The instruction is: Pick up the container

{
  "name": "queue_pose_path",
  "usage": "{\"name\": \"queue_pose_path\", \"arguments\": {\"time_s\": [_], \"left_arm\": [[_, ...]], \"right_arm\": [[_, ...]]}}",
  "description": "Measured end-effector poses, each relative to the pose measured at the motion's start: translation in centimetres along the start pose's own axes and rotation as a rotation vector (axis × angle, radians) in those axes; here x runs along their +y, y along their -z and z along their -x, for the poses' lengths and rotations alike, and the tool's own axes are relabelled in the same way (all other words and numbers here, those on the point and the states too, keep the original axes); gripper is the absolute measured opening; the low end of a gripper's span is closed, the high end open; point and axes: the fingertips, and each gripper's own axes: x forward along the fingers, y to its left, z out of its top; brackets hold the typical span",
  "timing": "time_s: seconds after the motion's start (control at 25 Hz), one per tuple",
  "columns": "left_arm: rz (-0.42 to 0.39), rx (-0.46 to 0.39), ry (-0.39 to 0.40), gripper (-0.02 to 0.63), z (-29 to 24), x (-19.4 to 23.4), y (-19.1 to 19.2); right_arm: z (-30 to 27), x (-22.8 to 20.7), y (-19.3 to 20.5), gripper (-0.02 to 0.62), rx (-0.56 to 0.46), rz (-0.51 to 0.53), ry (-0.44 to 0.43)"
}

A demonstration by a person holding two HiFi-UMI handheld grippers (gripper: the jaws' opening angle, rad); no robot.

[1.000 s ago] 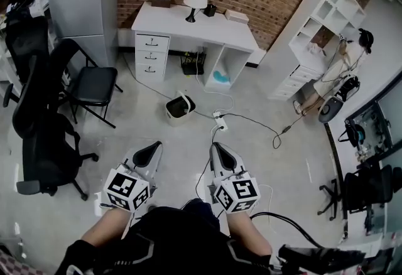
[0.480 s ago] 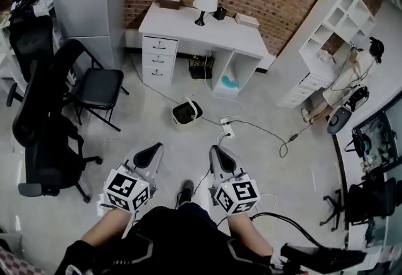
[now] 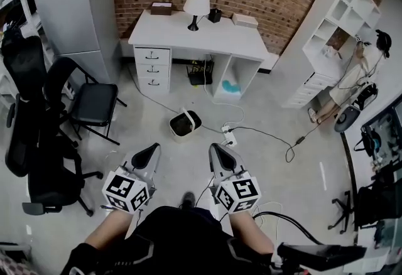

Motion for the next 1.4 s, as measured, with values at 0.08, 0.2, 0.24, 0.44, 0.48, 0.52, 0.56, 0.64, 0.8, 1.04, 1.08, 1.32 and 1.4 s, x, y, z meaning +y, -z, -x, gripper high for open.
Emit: {"name": "queue_pose_path", "arguments": {"time_s": [0.08,0.2,0.24,0.44,0.48,0.52,0.56,0.64,0.8,1.04,1.08,1.32,1.4], "left_arm": [[0.002,0.003,0.002,0.005,-2.1,-0.2,-0.4],[-0.003,0.018,0.005,0.005,-5.1,-0.4,-0.5],[-0.002,0.023,0.003,0.005,-6.1,-0.5,-0.4],[-0.016,0.037,-0.006,0.005,-10.5,-1.0,-0.5],[-0.021,0.043,-0.010,0.005,-11.3,-1.1,-0.4],[-0.024,0.050,-0.014,0.005,-12.0,-1.1,-0.2],[-0.028,0.055,-0.018,0.005,-12.6,-1.2,0.0],[-0.038,0.061,-0.026,0.005,-13.6,-1.4,0.1],[-0.052,0.086,-0.041,0.005,-15.6,-0.8,0.1],[-0.045,0.113,-0.039,0.006,-18.0,1.0,1.0],[-0.035,0.112,-0.034,0.005,-18.5,1.5,1.2],[0.002,0.104,0.027,0.005,-22.4,4.9,1.8],[0.007,0.100,0.047,0.006,-24.1,6.6,1.3]], "right_arm": [[-0.8,-2.0,-0.4,0.008,0.002,-0.008,-0.002],[-2.0,-4.5,-0.4,0.008,0.004,-0.022,-0.008],[-2.3,-5.3,-0.3,0.008,0.004,-0.028,-0.013],[-3.8,-8.9,-0.3,0.008,0.004,-0.043,-0.049],[-4.0,-9.5,-0.3,0.008,0.004,-0.046,-0.057],[-4.2,-10.1,-0.1,0.008,0.005,-0.047,-0.066],[-4.3,-10.7,0.0,0.008,0.006,-0.047,-0.073],[-4.6,-11.9,0.0,0.008,0.004,-0.046,-0.079],[-5.8,-13.7,-0.2,0.008,0.004,-0.060,-0.093],[-7.7,-15.4,0.3,0.008,0.022,-0.064,-0.081],[-8.2,-15.7,0.4,0.008,0.026,-0.064,-0.075],[-12.4,-17.1,0.1,0.008,0.043,-0.037,-0.029],[-14.4,-17.3,-0.6,0.008,0.041,-0.029,-0.013]]}}
